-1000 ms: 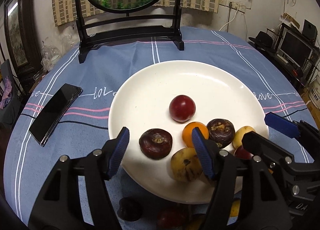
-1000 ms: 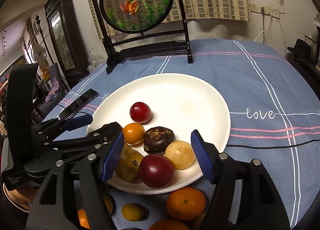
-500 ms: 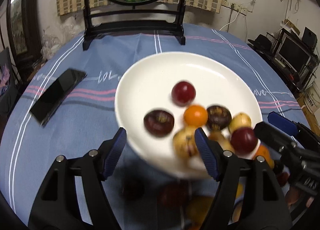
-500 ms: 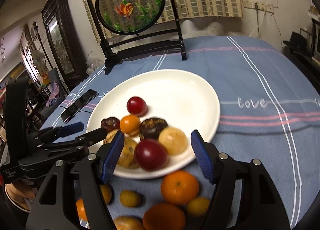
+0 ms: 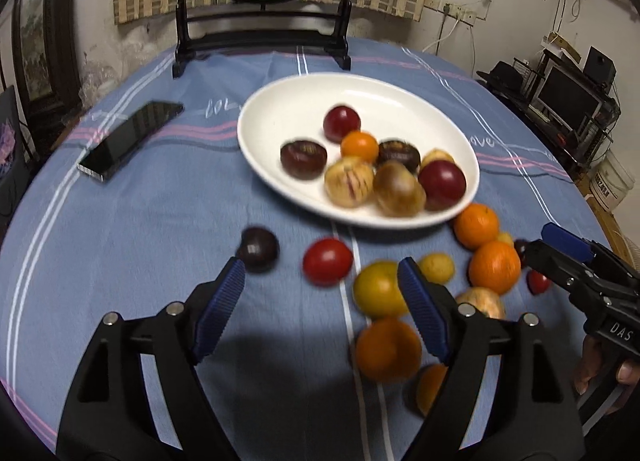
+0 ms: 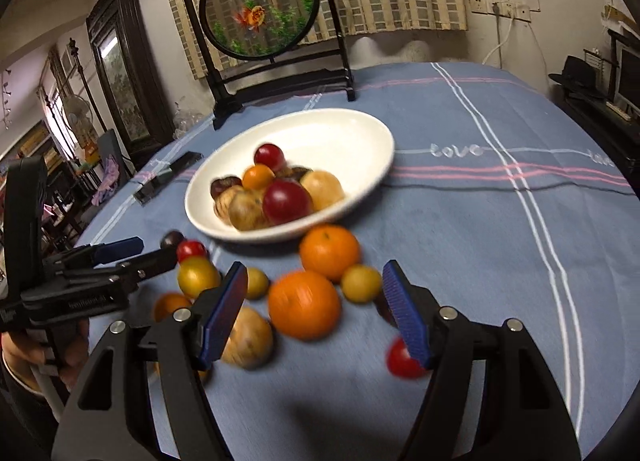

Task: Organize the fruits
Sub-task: 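Withdraw both open tools from the plate toward the remaining fruits, then grasp an orange with the left tool while the right tool grasps a yellow-orange fruit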

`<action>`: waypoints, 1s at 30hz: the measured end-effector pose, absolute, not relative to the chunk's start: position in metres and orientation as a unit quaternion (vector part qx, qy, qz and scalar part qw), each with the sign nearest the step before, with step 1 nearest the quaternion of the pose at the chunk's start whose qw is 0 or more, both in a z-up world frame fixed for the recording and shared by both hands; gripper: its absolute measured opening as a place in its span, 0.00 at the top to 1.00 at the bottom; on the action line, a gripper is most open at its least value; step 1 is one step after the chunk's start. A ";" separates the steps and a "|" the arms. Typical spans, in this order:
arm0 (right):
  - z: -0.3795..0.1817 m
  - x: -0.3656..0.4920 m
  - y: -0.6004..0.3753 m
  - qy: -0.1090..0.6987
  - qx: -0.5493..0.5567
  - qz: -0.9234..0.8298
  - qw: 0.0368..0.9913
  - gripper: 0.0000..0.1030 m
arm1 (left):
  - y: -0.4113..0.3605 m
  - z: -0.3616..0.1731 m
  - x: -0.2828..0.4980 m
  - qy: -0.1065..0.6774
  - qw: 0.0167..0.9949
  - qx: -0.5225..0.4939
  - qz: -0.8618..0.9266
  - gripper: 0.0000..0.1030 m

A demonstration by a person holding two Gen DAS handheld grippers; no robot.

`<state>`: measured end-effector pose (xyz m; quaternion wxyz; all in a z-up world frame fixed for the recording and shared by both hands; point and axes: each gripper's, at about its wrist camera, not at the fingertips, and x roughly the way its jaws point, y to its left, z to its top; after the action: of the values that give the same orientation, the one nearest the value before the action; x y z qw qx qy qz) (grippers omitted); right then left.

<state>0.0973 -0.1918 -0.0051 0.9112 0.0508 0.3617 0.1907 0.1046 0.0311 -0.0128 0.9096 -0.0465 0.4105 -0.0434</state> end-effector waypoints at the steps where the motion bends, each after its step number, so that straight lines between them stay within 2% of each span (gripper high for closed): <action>1: -0.007 0.094 -0.196 0.365 0.050 0.188 0.910 0.32 | 0.031 -0.015 0.102 0.413 0.909 -0.046 -0.043 0.22; 23: -0.019 0.062 -0.200 0.389 0.031 0.203 0.898 0.31 | 0.013 -0.022 0.076 0.426 0.900 -0.041 -0.089 0.19; 28: -0.018 0.059 -0.196 0.390 0.029 0.212 0.896 0.31 | 0.019 -0.038 0.085 0.446 0.889 -0.056 -0.084 0.28; 30: -0.019 0.059 -0.195 0.390 0.028 0.213 0.895 0.31 | 0.022 -0.037 0.085 0.446 0.888 -0.058 -0.095 0.37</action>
<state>0.0593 -0.1953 -0.0191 0.8952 0.0285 0.3905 0.2130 0.0853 0.0219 -0.0372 0.8882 -0.0583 0.4457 -0.0950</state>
